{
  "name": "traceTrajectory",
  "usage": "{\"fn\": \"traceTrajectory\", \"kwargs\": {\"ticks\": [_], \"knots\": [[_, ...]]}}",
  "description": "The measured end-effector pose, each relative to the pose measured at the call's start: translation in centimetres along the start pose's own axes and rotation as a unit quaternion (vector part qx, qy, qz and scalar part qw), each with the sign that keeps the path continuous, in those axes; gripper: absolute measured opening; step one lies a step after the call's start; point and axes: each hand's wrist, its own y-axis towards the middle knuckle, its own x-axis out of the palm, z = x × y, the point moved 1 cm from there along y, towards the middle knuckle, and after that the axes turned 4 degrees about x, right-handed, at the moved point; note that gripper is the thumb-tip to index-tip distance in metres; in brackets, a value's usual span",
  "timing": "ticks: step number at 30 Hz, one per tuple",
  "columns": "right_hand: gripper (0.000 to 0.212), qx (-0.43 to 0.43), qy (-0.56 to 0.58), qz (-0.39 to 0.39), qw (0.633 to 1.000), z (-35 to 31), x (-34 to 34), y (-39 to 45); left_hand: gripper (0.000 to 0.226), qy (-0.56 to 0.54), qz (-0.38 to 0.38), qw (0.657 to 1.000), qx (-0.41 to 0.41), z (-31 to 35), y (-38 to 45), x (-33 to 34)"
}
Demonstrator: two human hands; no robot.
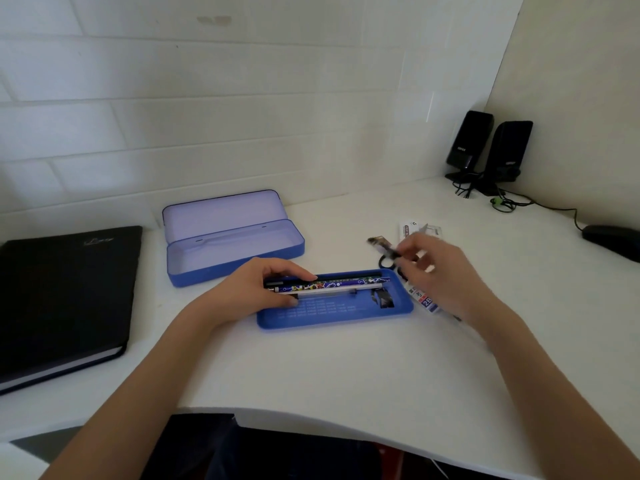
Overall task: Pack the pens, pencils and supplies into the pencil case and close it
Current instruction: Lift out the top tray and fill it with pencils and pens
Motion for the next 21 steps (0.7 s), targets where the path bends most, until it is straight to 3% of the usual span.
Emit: {"fn": "traceTrajectory", "kwargs": {"ticks": [3,8,21], "knots": [[0.015,-0.062,0.027,-0.089,0.994,-1.7,2.1,-0.8,0.044,-0.003,-0.013,1.000,0.002,0.0,0.0,-0.1],[0.018,-0.114,-0.006,-0.140,0.984,-3.8,4.3,-1.0,0.038,-0.043,-0.016,0.999,0.002,-0.1,0.0,-0.2],[0.021,-0.149,-0.028,-0.175,0.973,-5.3,5.7,-0.4,0.029,-0.093,0.020,0.995,-0.010,-0.8,0.4,0.2]]}}
